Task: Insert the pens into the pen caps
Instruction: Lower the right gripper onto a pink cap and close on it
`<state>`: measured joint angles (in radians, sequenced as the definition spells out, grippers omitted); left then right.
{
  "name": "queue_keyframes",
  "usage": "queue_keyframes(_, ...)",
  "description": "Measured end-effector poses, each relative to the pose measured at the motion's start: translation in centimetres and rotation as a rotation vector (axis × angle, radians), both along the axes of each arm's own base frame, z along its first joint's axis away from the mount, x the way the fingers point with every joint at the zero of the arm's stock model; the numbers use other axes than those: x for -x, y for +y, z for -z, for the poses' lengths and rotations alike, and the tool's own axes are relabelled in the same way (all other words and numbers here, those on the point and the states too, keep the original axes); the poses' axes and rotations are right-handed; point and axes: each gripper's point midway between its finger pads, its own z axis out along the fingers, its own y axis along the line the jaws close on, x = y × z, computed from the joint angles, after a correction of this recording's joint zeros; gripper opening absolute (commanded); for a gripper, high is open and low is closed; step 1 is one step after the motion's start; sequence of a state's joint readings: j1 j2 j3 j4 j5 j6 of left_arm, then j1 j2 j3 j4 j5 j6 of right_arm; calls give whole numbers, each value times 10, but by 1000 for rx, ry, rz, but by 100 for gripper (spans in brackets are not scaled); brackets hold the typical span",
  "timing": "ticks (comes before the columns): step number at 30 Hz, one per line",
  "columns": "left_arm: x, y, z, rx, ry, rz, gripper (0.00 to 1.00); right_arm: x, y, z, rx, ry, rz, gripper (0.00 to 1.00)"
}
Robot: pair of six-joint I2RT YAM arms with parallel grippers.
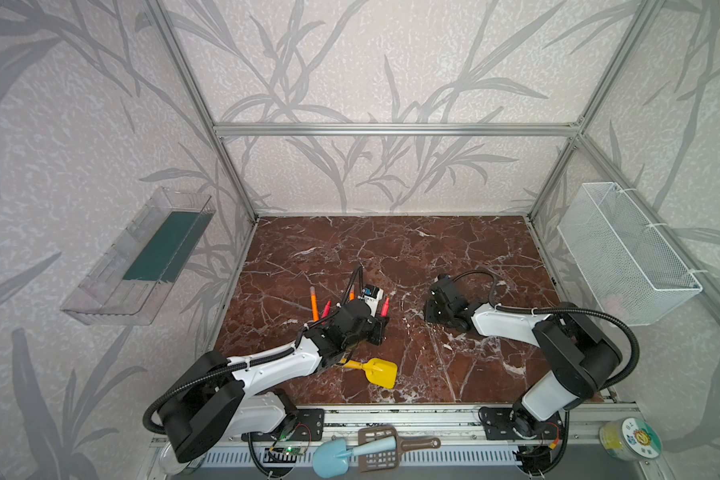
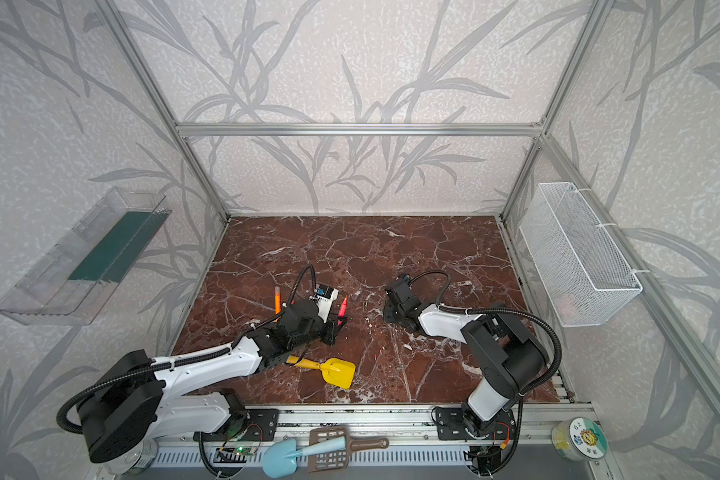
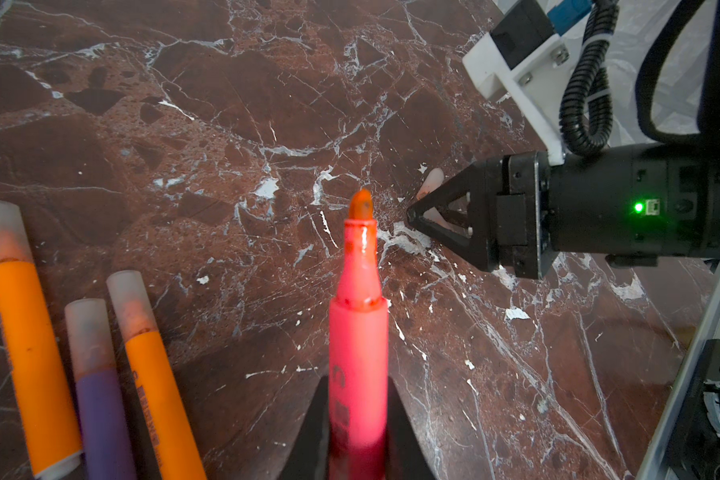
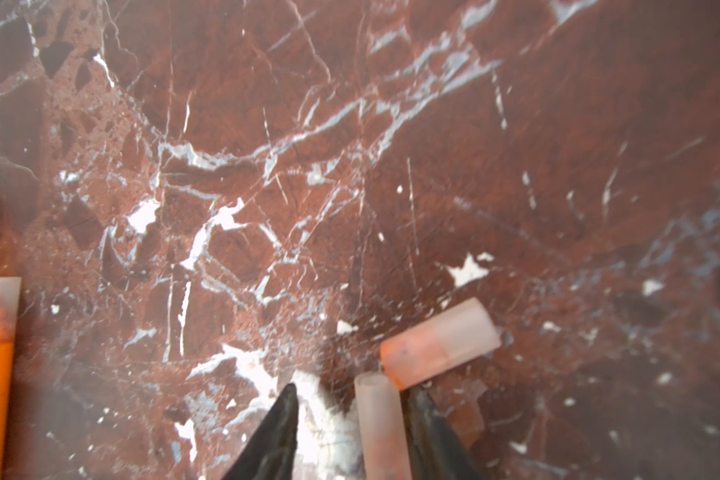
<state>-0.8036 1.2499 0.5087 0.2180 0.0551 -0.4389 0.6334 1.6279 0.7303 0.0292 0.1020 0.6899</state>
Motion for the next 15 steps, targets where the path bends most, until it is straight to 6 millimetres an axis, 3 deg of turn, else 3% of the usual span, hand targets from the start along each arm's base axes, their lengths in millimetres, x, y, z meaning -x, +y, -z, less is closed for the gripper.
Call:
queue_keyframes(6,0,0,0,0,0,0,0,10,1,1,24,16,-3,38)
queue_keyframes(15,0,0,0,0,0,0,0,8,-9,3,144,35,29,36)
